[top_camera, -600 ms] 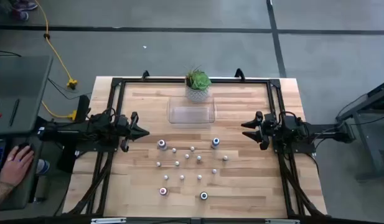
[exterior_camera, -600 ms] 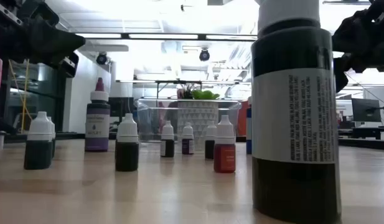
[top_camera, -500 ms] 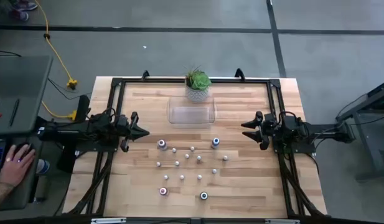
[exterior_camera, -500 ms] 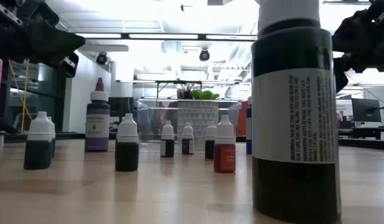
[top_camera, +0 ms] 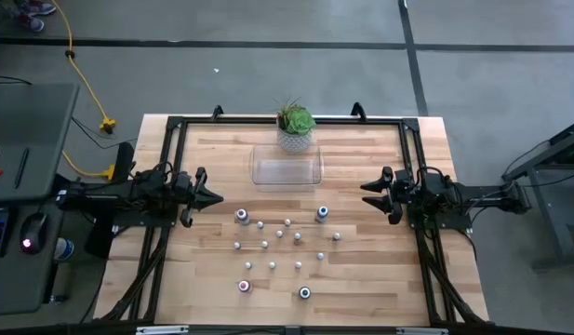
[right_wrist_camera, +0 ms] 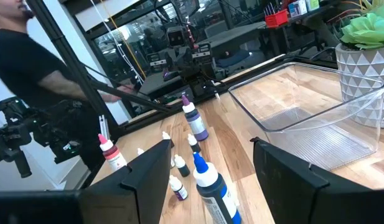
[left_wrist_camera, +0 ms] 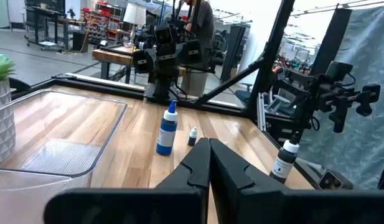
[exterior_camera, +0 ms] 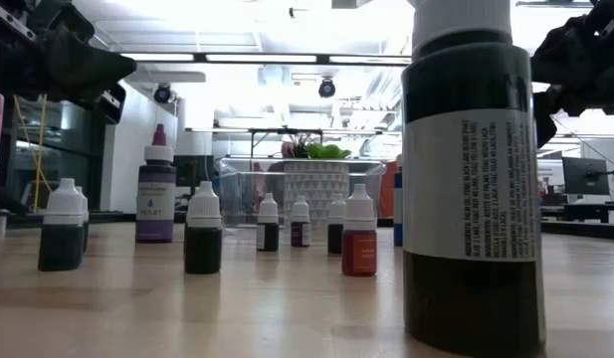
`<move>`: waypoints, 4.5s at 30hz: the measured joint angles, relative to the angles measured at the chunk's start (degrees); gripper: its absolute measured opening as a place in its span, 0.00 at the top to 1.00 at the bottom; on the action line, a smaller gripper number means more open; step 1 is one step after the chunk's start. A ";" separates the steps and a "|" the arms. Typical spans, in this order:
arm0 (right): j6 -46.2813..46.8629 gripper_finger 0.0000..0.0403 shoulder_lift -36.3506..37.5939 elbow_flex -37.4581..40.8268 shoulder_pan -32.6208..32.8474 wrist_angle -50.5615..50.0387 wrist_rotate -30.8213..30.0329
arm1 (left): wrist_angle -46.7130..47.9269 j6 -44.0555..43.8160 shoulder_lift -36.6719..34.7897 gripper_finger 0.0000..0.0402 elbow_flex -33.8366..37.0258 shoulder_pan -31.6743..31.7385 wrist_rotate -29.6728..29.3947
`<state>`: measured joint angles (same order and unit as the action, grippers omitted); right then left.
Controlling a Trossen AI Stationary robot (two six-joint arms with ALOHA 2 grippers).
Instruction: Pick & Place food coloring
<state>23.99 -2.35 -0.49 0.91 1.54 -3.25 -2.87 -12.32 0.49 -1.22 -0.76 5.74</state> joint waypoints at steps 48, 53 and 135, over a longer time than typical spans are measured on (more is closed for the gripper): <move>-0.01 0.46 0.01 -0.01 0.02 0.00 0.01 | 0.00 0.00 0.01 1.00 0.00 -0.01 0.00; 0.00 0.46 0.00 0.00 0.02 0.00 0.00 | 0.00 0.00 0.00 1.00 0.00 -0.01 0.00; -25.25 0.46 -56.57 -42.73 4.25 -43.87 9.64 | 0.00 0.00 0.00 1.00 0.00 -0.01 0.00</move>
<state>-1.26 -58.92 -43.22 5.16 -42.33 6.39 -2.87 -12.32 0.49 -1.23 -0.77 5.74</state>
